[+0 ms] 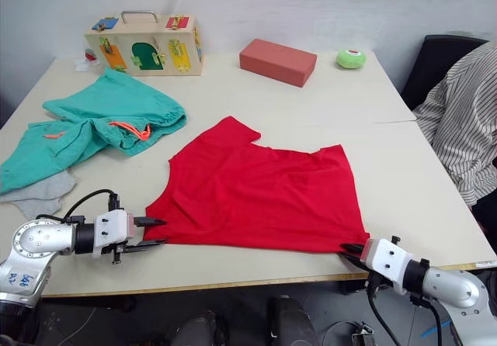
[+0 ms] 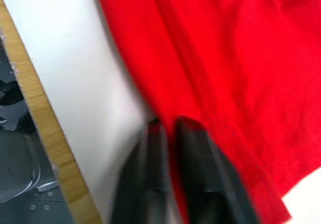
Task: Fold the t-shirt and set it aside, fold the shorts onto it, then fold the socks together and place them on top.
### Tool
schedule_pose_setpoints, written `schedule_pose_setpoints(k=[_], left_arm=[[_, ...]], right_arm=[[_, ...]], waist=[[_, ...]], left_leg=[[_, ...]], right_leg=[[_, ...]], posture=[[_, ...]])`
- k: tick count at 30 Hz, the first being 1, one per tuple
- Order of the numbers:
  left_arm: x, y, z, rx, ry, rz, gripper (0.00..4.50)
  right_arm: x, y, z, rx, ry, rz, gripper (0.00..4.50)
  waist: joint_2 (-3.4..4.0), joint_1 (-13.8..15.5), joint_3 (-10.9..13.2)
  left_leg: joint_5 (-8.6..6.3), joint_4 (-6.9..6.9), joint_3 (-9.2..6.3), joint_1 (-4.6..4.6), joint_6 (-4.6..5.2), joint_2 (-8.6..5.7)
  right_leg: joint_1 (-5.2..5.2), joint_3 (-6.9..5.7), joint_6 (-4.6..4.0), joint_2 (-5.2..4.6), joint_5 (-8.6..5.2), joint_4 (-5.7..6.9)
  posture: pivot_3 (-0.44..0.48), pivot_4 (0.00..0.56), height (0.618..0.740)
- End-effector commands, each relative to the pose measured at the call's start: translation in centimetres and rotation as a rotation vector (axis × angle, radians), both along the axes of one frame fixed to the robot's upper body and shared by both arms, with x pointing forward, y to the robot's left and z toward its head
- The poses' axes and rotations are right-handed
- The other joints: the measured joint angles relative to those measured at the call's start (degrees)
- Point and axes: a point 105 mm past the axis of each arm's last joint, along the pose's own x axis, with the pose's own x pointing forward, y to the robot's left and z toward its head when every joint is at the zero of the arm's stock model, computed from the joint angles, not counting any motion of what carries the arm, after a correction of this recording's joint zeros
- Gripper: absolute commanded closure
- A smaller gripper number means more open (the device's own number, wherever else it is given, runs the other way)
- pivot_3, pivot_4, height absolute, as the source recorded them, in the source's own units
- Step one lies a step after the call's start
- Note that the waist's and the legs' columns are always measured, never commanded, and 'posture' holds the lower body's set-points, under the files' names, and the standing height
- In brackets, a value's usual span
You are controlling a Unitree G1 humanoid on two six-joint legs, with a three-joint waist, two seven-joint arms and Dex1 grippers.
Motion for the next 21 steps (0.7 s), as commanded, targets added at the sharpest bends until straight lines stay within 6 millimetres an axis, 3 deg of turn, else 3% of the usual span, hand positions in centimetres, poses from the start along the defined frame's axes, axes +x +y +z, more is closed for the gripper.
schedule_pose_setpoints(k=[1, 3, 4, 10, 21], left_arm=[[-0.7, 1.1, -1.6, 0.025, 0.117, 0.053, 3.77], [-1.5, 0.9, -1.4, 0.009, 0.137, 0.042, 4.4], [-2.0, 0.9, -1.3, -0.001, 0.145, 0.039, 4.46], [-5.0, 0.8, -0.4, -0.055, 0.132, 0.084, 4.46], [-7.6, 1.1, -0.4, -0.058, 0.087, 0.228, 4.46]], right_arm=[[-0.1, -1.0, -0.8, -0.016, 0.077, -0.03, 4.5], [0.0, -0.7, -0.6, -0.002, 0.094, -0.013, 4.5], [0.0, -0.6, -0.4, 0.0, 0.099, -0.002, 4.5], [0.2, 0.0, 0.7, 0.019, 0.113, 0.063, 4.5], [-1.5, -0.1, 1.2, 0.043, 0.202, 0.142, 4.5]], waist=[[0.17, 0.0, -0.3], [0.28, 0.0, -0.4], [0.3, -0.1, -0.4], [0.3, -0.4, -0.4], [0.3, 0.1, -0.2]], left_leg=[[0.01, -0.04, 0.03, 0.02, 0.0, 0.0], [0.07, -0.13, 0.04, 0.09, 0.04, 0.0], [0.08, -0.19, 0.05, 0.13, 0.03, 0.0], [0.03, -0.35, 0.11, 0.09, -0.05, 0.11], [-0.03, -0.29, 0.07, -0.09, 0.06, 0.11]], right_leg=[[0.0, 0.01, 0.0, 0.0, 0.0, 0.0], [0.0, 0.01, 0.0, 0.0, 0.0, 0.03], [-0.01, 0.01, -0.03, 0.0, -0.01, 0.03], [-0.2, 0.01, -0.26, 0.05, -0.18, 0.12], [-0.32, 0.0, -0.29, 0.09, -0.24, -0.02]], posture=[[0.0, 0.15, 0.74], [0.0, 0.15, 0.74], [0.0, 0.15, 0.74], [0.0, 0.15, 0.74], [0.0, 0.15, 0.74]])
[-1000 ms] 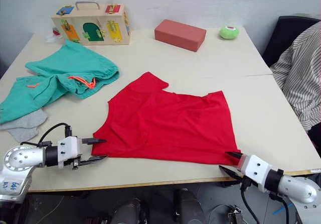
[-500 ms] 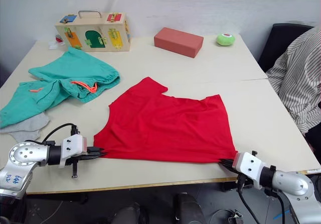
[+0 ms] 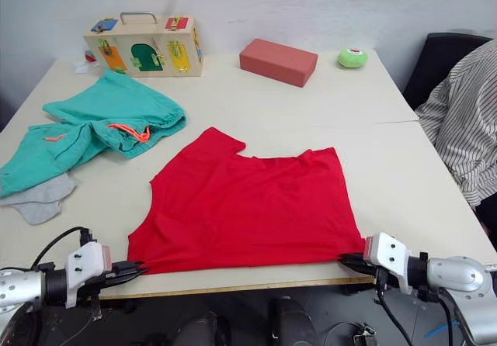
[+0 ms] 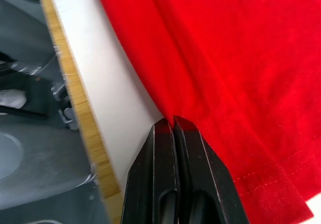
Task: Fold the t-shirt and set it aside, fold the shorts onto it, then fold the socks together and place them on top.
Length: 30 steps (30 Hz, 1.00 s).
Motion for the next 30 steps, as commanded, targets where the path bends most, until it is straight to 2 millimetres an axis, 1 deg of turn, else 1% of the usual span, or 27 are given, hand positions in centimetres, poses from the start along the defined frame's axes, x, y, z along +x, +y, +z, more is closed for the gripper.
schedule_pose_setpoints(k=[1, 6, 11, 13, 16, 19, 23, 27, 29, 30], left_arm=[[0.0, 0.2, 0.6, 0.026, -0.042, 0.017, 4.46], [-0.2, 0.3, 0.4, 0.024, -0.048, 0.03, 4.46], [-0.8, 0.0, 0.2, 0.007, -0.028, 0.026, 4.46], [-1.1, 0.0, 0.4, -0.012, -0.023, 0.033, 4.46], [-1.9, -0.3, 0.6, -0.031, -0.001, 0.015, 4.46], [-2.6, -0.1, 0.5, -0.029, 0.019, 0.022, 4.46], [-2.7, 0.3, 0.4, -0.018, 0.009, 0.044, 4.46], [-2.9, 0.2, 0.3, -0.036, 0.025, 0.04, 4.46], [-3.1, 0.1, 0.3, -0.04, 0.039, 0.026, 3.97], [-3.2, 0.0, 0.3, -0.051, 0.047, 0.026, 3.8]], right_arm=[[-0.6, -0.3, 0.6, -0.007, 0.0, 0.014, 4.5], [-1.4, -0.2, 0.5, 0.012, 0.014, 0.023, 4.5], [-2.1, -0.9, 0.0, -0.006, 0.026, 0.012, 4.5], [-2.3, -1.2, -0.2, -0.011, 0.031, 0.008, 4.5], [-2.5, -1.8, -0.4, -0.019, 0.03, 0.002, 4.5], [-2.7, -2.1, -0.5, -0.027, 0.028, 0.001, 4.5], [-2.9, -2.3, -0.7, -0.029, 0.029, 0.005, 4.5], [-3.1, -2.3, -1.0, -0.019, 0.057, 0.008, 4.5], [-3.3, -2.3, -1.1, -0.004, 0.086, -0.007, 4.5], [-3.2, -2.4, -1.1, 0.011, 0.096, -0.029, 4.5]], waist=[[-0.05, 0.1, 0.0], [-0.05, 0.0, 0.1], [-0.02, 0.0, 0.1], [-0.03, 0.0, 0.1], [-0.14, -0.1, 0.1], [-0.15, -0.1, 0.2], [-0.16, 0.0, 0.2], [-0.17, 0.0, 0.2], [-0.17, 0.0, 0.2], [-0.17, 0.0, 0.2]], left_leg=[[0.0, 0.0, -0.01, -0.01, 0.0, 0.0], [-0.01, -0.03, -0.01, -0.03, 0.01, 0.0], [-0.08, -0.03, 0.0, -0.04, 0.03, 0.0], [-0.11, -0.03, 0.0, -0.04, 0.03, 0.0], [-0.13, -0.03, 0.0, -0.05, 0.04, 0.0], [-0.17, -0.03, 0.0, -0.06, 0.02, 0.01], [-0.19, -0.03, 0.0, -0.07, 0.01, 0.01], [-0.21, -0.03, 0.0, -0.1, 0.03, 0.01], [-0.22, -0.03, 0.0, -0.1, 0.05, 0.01], [-0.22, -0.04, 0.0, -0.1, 0.06, 0.01]], right_leg=[[0.0, -0.01, 0.0, 0.0, 0.0, -0.02], [0.0, -0.01, -0.01, 0.0, -0.02, -0.07], [0.0, -0.01, 0.0, 0.0, -0.03, -0.11], [0.0, -0.01, 0.01, 0.0, -0.04, -0.12], [0.0, -0.01, 0.0, 0.0, -0.05, -0.14], [0.0, -0.02, -0.03, 0.01, -0.09, -0.18], [0.01, -0.02, -0.14, 0.02, -0.16, -0.26], [0.03, -0.02, -0.17, 0.02, -0.17, -0.37], [0.04, -0.02, -0.17, 0.02, -0.18, -0.39], [0.04, -0.02, -0.18, 0.02, -0.18, -0.39]], posture=[[0.0, 0.15, 0.74], [0.0, 0.15, 0.74], [0.0, 0.15, 0.74], [0.0, 0.15, 0.74], [0.0, 0.15, 0.74], [0.0, 0.15, 0.74], [0.0, 0.15, 0.74], [0.0, 0.15, 0.74], [0.0, 0.15, 0.74], [0.0, 0.15, 0.74]])
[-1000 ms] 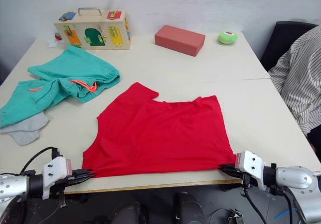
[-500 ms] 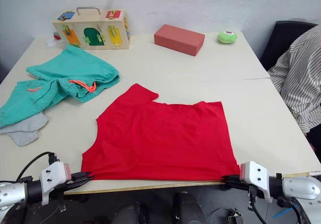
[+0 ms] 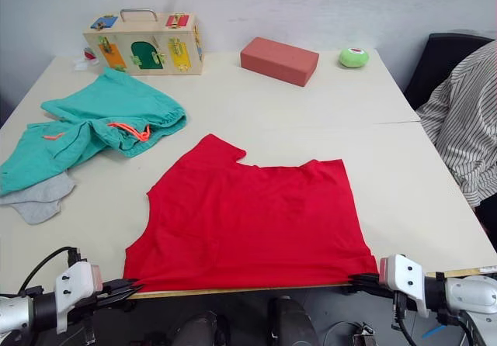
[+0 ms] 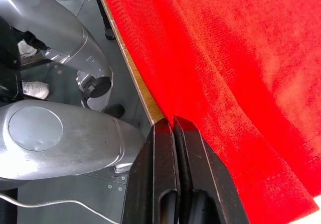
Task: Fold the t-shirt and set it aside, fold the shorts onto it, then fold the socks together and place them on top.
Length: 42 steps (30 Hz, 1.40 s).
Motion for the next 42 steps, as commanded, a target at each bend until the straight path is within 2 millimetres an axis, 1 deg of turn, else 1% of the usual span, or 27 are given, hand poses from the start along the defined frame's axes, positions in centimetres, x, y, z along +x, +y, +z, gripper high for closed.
schedule_pose_setpoints(k=[1, 2, 4, 6, 8, 11, 12, 14, 15, 16, 17, 19, 21, 22, 23, 24, 25, 26, 29, 32, 33, 35, 39, 42], left_arm=[[-0.2, 0.2, 0.7, -0.009, -0.006, 0.0, 3.46], [0.0, 0.2, 0.9, -0.015, -0.016, 0.007, 3.14], [0.0, 0.2, 1.3, -0.036, -0.013, 0.005, 2.51], [-0.2, 0.2, 2.2, -0.081, 0.034, 0.01, 1.87], [-0.2, 0.3, 2.9, -0.088, 0.043, 0.003, 1.21], [-0.8, 1.2, 5.2, -0.099, 0.156, -0.023, 0.24], [-0.8, 1.3, 5.7, -0.109, 0.177, -0.025, 0.0], [-0.1, 1.3, 7.2, -0.165, 0.209, -0.023, 0.0], [0.7, 1.4, 8.0, -0.196, 0.195, -0.009, 0.0], [2.0, 1.5, 8.8, -0.225, 0.16, 0.012, 0.0], [2.9, 1.7, 9.3, -0.242, 0.134, 0.029, 0.0], [6.2, 1.9, 10.3, -0.283, 0.063, 0.077, 0.0], [8.9, 1.8, 10.8, -0.295, 0.033, 0.106, 0.0], [9.8, 1.7, 10.9, -0.288, 0.026, 0.113, 0.0], [11.7, 1.7, 11.0, -0.276, -0.01, 0.135, 0.0], [13.6, 1.6, 11.4, -0.272, -0.054, 0.151, 0.0], [15.4, 1.4, 11.8, -0.279, -0.079, 0.173, 0.0], [16.8, 1.1, 11.9, -0.266, -0.094, 0.181, 0.0], [19.7, 0.3, 11.5, -0.213, -0.103, 0.177, 0.0], [22.5, -0.7, 11.1, -0.185, -0.113, 0.199, 0.0], [23.3, -0.8, 10.8, -0.161, -0.116, 0.219, 0.0], [24.6, -1.1, 10.3, -0.138, -0.121, 0.244, 0.0], [26.8, -1.3, 9.9, -0.142, -0.146, 0.32, 0.0], [27.7, -2.1, 8.7, -0.173, -0.101, 0.354, 0.0]], right_arm=[[-0.2, -0.9, 0.2, 0.013, 0.052, -0.059, 4.31], [0.0, -0.9, 0.4, 0.018, 0.04, -0.061, 4.09], [-0.4, -0.4, 1.0, 0.071, 0.115, -0.062, 3.53], [-1.6, 0.2, 1.6, 0.106, 0.237, -0.037, 2.85], [-1.7, 0.6, 2.1, 0.107, 0.253, -0.025, 2.11], [-1.7, 0.8, 4.5, 0.139, 0.291, -0.016, 1.0], [-1.7, 0.8, 4.9, 0.145, 0.303, -0.015, 0.69], [-0.4, 0.5, 6.6, 0.186, 0.279, -0.056, 0.03], [0.4, 0.2, 7.4, 0.205, 0.256, -0.083, 0.03], [1.5, -0.2, 8.2, 0.217, 0.228, -0.108, 0.03], [2.1, -0.4, 8.7, 0.222, 0.212, -0.123, 0.03], [4.9, -1.0, 9.9, 0.235, 0.113, -0.166, 0.03], [7.8, -1.6, 10.7, 0.22, 0.001, -0.194, 0.03], [8.6, -1.7, 10.9, 0.214, -0.026, -0.198, 0.03], [10.4, -1.9, 11.3, 0.204, -0.093, -0.215, 0.03], [12.1, -1.9, 11.6, 0.193, -0.138, -0.231, 0.03], [13.9, -1.9, 11.8, 0.175, -0.173, -0.262, 0.03], [15.2, -1.7, 11.8, 0.162, -0.179, -0.274, 0.03], [18.1, -1.3, 11.4, 0.137, -0.164, -0.307, 0.03], [21.5, -1.4, 11.4, 0.124, -0.167, -0.412, 0.03], [22.3, -1.4, 11.5, 0.132, -0.16, -0.442, 0.03], [23.3, -1.0, 11.5, 0.128, -0.152, -0.446, 0.03], [24.3, 0.1, 11.0, 0.11, -0.115, -0.444, 0.03], [24.9, 0.6, 10.4, 0.093, -0.066, -0.468, 0.03]], waist=[[0.0, 0.0, 0.0], [0.0, 0.0, 0.0], [-0.01, 0.0, 0.0], [0.09, 0.0, 0.1], [0.03, 0.0, 0.1], [-0.13, -0.1, 0.3], [-0.07, -0.1, 0.4], [-0.04, -0.1, 0.4], [-0.01, -0.1, 0.5], [0.03, -0.1, 0.6], [0.04, 0.0, 0.6], [0.07, 0.0, 0.7], [0.19, 0.0, 0.9], [0.21, 0.0, 0.9], [0.22, -0.1, 0.9], [0.23, -0.1, 0.9], [0.26, -0.1, 1.0], [0.28, -0.1, 1.1], [0.33, -0.3, 1.1], [0.39, -0.5, 1.2], [0.39, -0.5, 1.2], [0.38, -0.7, 1.2], [0.36, -0.8, 1.2], [0.36, -1.2, 1.2]], left_leg=[[0.0, 0.0, 0.0, 0.0, 0.0, 0.0], [-0.01, -0.01, 0.0, 0.0, 0.01, 0.01], [-0.02, 0.01, 0.0, 0.0, 0.0, 0.01], [-0.04, 0.03, 0.0, -0.02, -0.02, -0.01], [-0.05, 0.03, 0.0, -0.03, -0.02, -0.01], [-0.05, 0.05, -0.1, -0.03, -0.08, 0.01], [-0.06, 0.04, -0.12, -0.03, -0.14, 0.0], [-0.06, 0.06, -0.12, 0.0, -0.14, -0.02], [-0.06, 0.05, -0.12, -0.01, -0.14, -0.03], [-0.06, 0.06, -0.12, -0.02, -0.14, -0.05], [-0.06, 0.07, -0.12, 0.0, -0.14, -0.07], [-0.03, 0.07, -0.12, -0.04, -0.15, -0.1], [0.02, 0.1, -0.12, -0.01, -0.13, -0.16], [0.08, 0.09, -0.07, -0.07, -0.11, -0.19], [0.2, 0.06, -0.05, -0.05, 0.03, -0.2], [0.28, 0.04, -0.04, 0.0, -0.03, -0.2], [0.35, 0.08, -0.02, -0.02, -0.24, -0.19], [0.37, 0.09, 0.03, -0.08, -0.25, -0.22], [0.5, 0.2, 0.23, -0.45, -0.34, -0.27], [0.53, 0.58, 0.33, -1.18, -0.41, -0.17], [0.52, 0.89, 0.35, -1.49, -0.42, -0.2], [0.52, 1.14, 0.38, -2.04, -0.41, -0.2], [0.52, 1.24, 0.4, -2.02, -0.4, -0.09], [0.53, 1.59, 0.4, -2.02, -0.38, -0.1]], right_leg=[[0.0, 0.0, 0.0, 0.0, 0.0, 0.0], [0.0, 0.0, 0.01, 0.0, 0.0, 0.0], [0.0, 0.0, 0.0, 0.0, -0.01, -0.01], [0.0, 0.01, -0.09, -0.02, -0.05, -0.02], [-0.01, 0.02, -0.19, -0.05, -0.11, -0.03], [-0.02, 0.01, -0.2, 0.06, -0.12, -0.01], [-0.03, 0.02, -0.2, 0.08, -0.12, -0.01], [-0.01, 0.03, -0.24, 0.08, -0.14, -0.03], [-0.01, 0.04, -0.28, 0.08, -0.16, -0.04], [-0.02, 0.05, -0.28, 0.07, -0.16, -0.04], [0.01, 0.07, -0.29, 0.06, -0.16, -0.05], [-0.01, 0.12, -0.33, 0.04, -0.13, -0.05], [0.03, 0.14, -0.36, 0.03, -0.08, -0.05], [-0.04, 0.18, -0.32, 0.01, -0.02, -0.04], [-0.03, 0.17, 0.14, 0.01, 0.24, -0.03], [-0.01, 0.16, 0.44, 0.03, 0.42, 0.02], [-0.06, 0.15, 0.47, 0.04, 0.44, 0.11], [-0.1, 0.16, 0.5, 0.05, 0.45, 0.11], [-0.64, 0.32, 0.52, 0.06, 0.45, 0.44], [-1.36, 0.28, 0.51, 0.2, 0.41, 0.85], [-1.67, 0.29, 0.51, 0.24, 0.41, 0.94], [-2.19, 0.29, 0.51, 0.22, 0.41, 1.22], [-2.19, 0.26, 0.51, 0.13, 0.41, 1.24], [-2.17, 0.29, 0.55, 0.09, 0.44, 1.46]], posture=[[0.0, 0.15, 0.74], [0.0, 0.15, 0.74], [0.0, 0.15, 0.74], [0.0, 0.15, 0.74], [0.0, 0.15, 0.74], [0.0, 0.15, 0.74], [0.0, 0.15, 0.74], [0.0, 0.15, 0.74], [0.0, 0.15, 0.74], [0.0, 0.15, 0.74], [0.0, 0.15, 0.74], [0.0, 0.15, 0.74], [0.0, 0.15, 0.74], [0.0, 0.15, 0.74], [0.0, 0.15, 0.74], [0.0, 0.15, 0.74], [0.0, 0.15, 0.74], [0.0, 0.15, 0.74], [0.0, 0.15, 0.74], [0.0, 0.15, 0.74], [0.0, 0.15, 0.74], [0.0, 0.15, 0.74], [0.0, 0.15, 0.74], [0.0, 0.15, 0.74]])
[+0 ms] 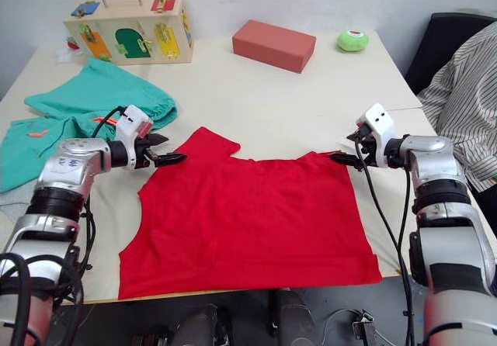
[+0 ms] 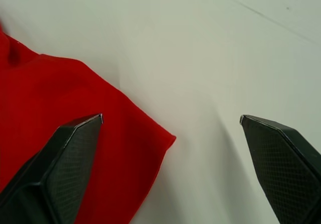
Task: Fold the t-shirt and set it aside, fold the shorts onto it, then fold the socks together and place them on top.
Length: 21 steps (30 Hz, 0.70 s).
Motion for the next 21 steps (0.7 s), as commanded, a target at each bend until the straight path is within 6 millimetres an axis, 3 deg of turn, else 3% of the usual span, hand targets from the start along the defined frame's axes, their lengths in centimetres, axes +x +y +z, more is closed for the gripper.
schedule_pose_setpoints(k=[1, 7, 10, 12, 21], left_arm=[[1.0, -0.5, -0.3, -0.034, 0.001, 0.037, 0.0], [1.6, -1.1, -1.7, -0.075, 0.053, 0.076, 0.0], [1.5, -1.0, -2.6, -0.063, 0.084, 0.089, 0.19], [1.5, -0.8, -3.1, -0.037, 0.093, 0.091, 0.6], [1.6, -1.2, -3.7, 0.024, 0.052, 0.063, 3.39]], right_arm=[[0.5, 0.3, 0.3, -0.013, 0.025, -0.019, 0.03], [0.6, 1.1, 0.2, 0.002, 0.062, 0.009, 0.03], [0.7, 1.4, -0.1, 0.008, 0.066, 0.009, 0.61], [0.7, 1.5, -0.3, 0.013, 0.066, 0.004, 1.29], [0.7, 1.4, -0.2, 0.013, 0.022, 0.021, 4.49]], waist=[[0.0, -0.3, 0.0], [0.0, -0.6, 0.0], [0.0, -0.6, 0.0], [0.0, -0.6, 0.0], [0.01, -0.6, 0.0]], left_leg=[[0.0, 0.15, -0.01, 0.01, 0.0, 0.0], [0.01, 0.44, -0.07, 0.06, 0.01, -0.01], [0.01, 0.45, -0.07, 0.12, 0.0, -0.02], [0.01, 0.47, -0.07, 0.14, 0.0, -0.02], [0.01, 0.47, -0.09, 0.13, 0.0, -0.05]], right_leg=[[0.04, 0.0, 0.01, -0.03, 0.0, 0.12], [0.04, 0.0, 0.02, -0.1, 0.02, 0.54], [0.06, 0.02, 0.02, -0.1, 0.02, 0.6], [0.08, 0.02, 0.02, -0.11, 0.02, 0.64], [0.08, 0.02, 0.01, -0.15, 0.02, 0.65]], posture=[[0.0, 0.15, 0.74], [0.0, 0.15, 0.74], [0.0, 0.15, 0.74], [0.0, 0.15, 0.74], [0.0, 0.15, 0.74]])
